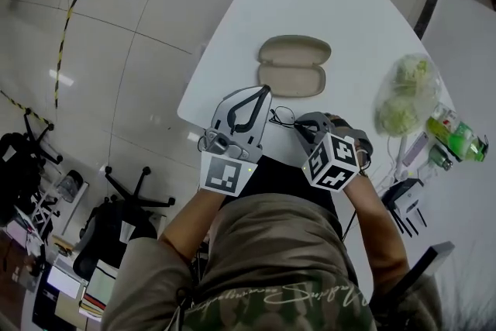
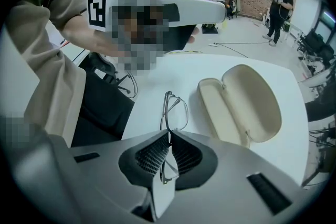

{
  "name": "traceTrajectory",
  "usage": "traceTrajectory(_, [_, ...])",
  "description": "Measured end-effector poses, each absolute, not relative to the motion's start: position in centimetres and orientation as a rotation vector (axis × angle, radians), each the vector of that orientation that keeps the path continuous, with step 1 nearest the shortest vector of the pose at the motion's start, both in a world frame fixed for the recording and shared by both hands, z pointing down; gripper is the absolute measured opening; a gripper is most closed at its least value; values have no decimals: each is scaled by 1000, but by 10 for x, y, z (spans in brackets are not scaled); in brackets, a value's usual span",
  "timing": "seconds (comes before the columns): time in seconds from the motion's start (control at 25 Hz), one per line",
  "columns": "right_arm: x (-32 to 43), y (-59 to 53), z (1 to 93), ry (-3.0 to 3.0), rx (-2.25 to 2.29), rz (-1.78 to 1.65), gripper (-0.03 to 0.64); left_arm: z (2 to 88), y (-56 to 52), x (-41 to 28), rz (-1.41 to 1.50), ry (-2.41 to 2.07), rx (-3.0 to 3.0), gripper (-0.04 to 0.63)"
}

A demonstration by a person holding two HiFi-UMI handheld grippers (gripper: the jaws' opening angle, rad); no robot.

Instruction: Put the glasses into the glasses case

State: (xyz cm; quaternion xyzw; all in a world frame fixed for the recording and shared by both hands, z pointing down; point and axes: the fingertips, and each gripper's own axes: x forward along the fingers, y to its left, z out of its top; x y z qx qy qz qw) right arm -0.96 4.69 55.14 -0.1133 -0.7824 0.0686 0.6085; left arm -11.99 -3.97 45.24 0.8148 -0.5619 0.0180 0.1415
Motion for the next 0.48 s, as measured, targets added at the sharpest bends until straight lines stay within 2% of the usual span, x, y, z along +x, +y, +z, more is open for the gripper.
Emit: traceTrajectory(0.48, [-25, 41, 541, -1833, -297, 85, 26, 456, -46, -130, 73, -1654, 2370, 6])
